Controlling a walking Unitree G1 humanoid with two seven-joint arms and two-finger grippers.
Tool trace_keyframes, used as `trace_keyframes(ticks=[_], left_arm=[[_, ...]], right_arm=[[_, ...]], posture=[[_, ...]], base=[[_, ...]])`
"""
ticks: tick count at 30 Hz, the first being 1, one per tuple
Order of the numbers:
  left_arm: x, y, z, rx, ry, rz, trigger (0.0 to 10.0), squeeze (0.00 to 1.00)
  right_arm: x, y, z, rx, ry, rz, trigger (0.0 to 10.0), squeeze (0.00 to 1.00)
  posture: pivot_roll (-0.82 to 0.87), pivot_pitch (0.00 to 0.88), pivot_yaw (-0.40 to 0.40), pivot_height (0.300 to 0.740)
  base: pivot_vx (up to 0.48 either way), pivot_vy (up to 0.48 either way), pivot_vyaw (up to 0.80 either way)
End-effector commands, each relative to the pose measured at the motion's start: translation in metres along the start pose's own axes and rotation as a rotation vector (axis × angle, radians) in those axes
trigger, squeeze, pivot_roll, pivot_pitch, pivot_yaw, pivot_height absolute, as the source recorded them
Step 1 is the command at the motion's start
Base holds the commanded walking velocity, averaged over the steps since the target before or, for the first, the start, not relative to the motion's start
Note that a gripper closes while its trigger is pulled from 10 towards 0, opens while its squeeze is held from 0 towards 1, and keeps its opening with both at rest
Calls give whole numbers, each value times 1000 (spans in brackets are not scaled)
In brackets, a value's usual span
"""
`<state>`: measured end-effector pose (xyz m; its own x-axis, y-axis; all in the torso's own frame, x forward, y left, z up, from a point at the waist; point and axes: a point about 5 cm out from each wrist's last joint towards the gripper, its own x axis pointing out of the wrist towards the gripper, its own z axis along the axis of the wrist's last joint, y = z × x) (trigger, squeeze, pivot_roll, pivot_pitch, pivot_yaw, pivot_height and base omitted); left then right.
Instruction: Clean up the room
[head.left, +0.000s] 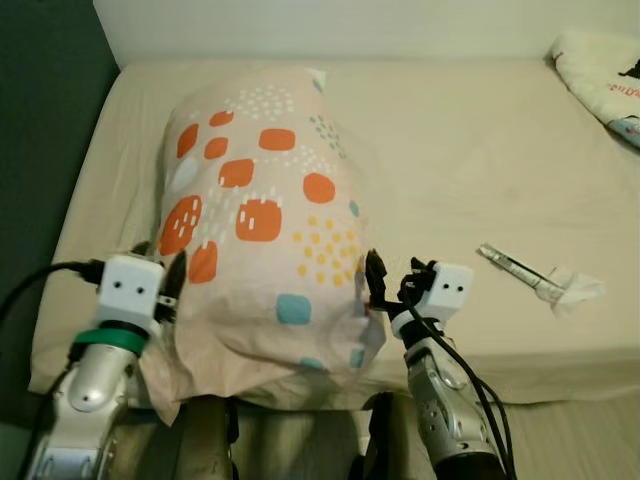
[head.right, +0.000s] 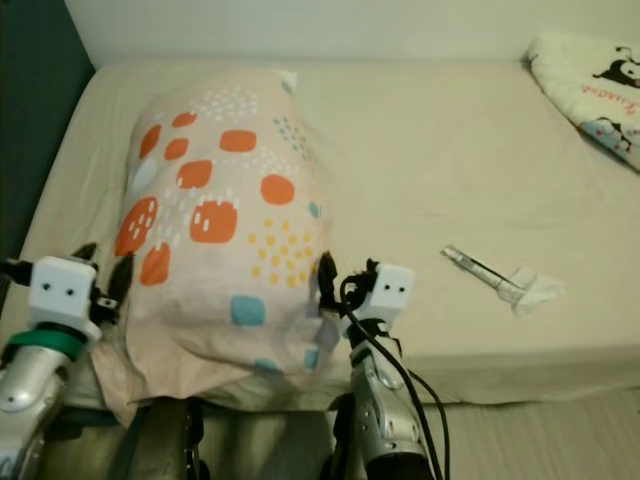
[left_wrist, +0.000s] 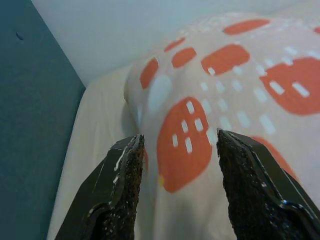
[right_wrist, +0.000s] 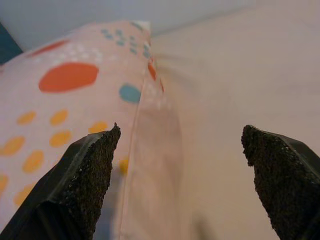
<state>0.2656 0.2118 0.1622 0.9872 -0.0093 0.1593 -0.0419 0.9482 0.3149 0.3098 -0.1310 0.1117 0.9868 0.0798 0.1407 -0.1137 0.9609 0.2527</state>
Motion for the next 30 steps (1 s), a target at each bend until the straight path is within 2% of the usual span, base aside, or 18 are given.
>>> trace_keyframes(ticks=[1,3,4,10,14,24,30], left_arm=[[0,4,-2,10,17,6,10000,0],[1,4,-1,12,16,11,10000,0],[5,5,-3,-9,34,31,10000,0],[7,2,-9,-71,97,37,10000,0],[6,-2,-14,-56,127,33,10000,0],[11,-4,-12,-43,120,49,10000,0],[15,-7,-10,-42,106,60,10000,0]], right_arm=[[-3,-6,-2,-6,24,-18,10000,0],[-3,-7,-1,-6,27,-25,10000,0],[-1,-12,0,-10,31,-50,10000,0],[1,-12,-2,-14,37,-66,10000,0],[-2,-16,-5,-26,51,-94,10000,0],[-2,-21,-9,-27,76,-124,10000,0],[0,-21,-9,-33,76,-129,10000,0]], posture=[[167,66,-14,634],[167,66,-14,639],[166,51,-14,649],[157,36,-8,669],[157,36,-8,689],[157,34,-2,734],[158,33,-4,740]], base=[[0,0,0],[0,0,0],[0,0,0],[0,0,0],[0,0,0],[0,0,0],[0,0,0]])
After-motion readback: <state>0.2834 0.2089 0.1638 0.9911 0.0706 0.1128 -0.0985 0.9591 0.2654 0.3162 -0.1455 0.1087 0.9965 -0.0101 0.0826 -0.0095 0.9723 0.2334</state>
